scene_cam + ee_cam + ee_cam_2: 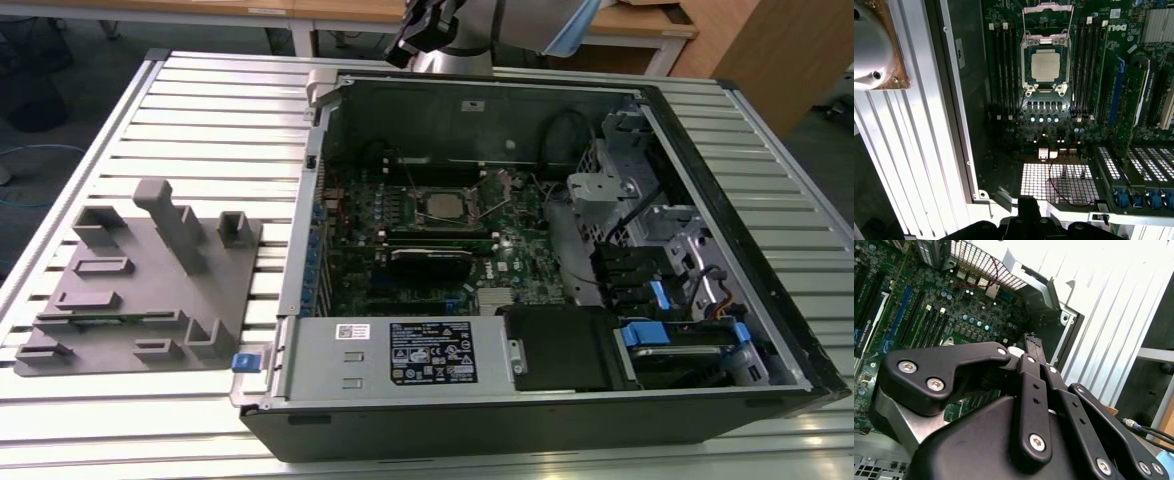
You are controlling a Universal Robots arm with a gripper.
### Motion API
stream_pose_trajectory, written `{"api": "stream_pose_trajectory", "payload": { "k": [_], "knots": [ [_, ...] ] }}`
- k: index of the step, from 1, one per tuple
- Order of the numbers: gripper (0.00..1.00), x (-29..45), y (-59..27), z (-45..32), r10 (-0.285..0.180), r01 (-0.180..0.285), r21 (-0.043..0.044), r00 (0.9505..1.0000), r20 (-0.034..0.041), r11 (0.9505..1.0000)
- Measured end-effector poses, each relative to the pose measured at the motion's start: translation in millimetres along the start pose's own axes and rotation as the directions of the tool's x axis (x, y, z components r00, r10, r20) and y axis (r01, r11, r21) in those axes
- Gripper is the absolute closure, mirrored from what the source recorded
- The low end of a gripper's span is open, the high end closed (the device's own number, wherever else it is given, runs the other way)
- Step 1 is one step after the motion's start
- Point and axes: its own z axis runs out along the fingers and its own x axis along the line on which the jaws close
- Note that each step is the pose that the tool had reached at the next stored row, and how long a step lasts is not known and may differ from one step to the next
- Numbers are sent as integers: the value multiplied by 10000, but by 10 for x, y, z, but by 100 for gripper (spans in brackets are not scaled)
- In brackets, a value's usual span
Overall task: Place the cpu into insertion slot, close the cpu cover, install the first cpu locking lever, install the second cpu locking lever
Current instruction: 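Close the cpu cover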
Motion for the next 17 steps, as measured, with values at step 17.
{"api": "stream_pose_trajectory", "payload": {
  "k": [17],
  "knots": [
    [89, 6, -30, -59, 0, 0, 0, 10000, 0, 10000]
  ]
}}
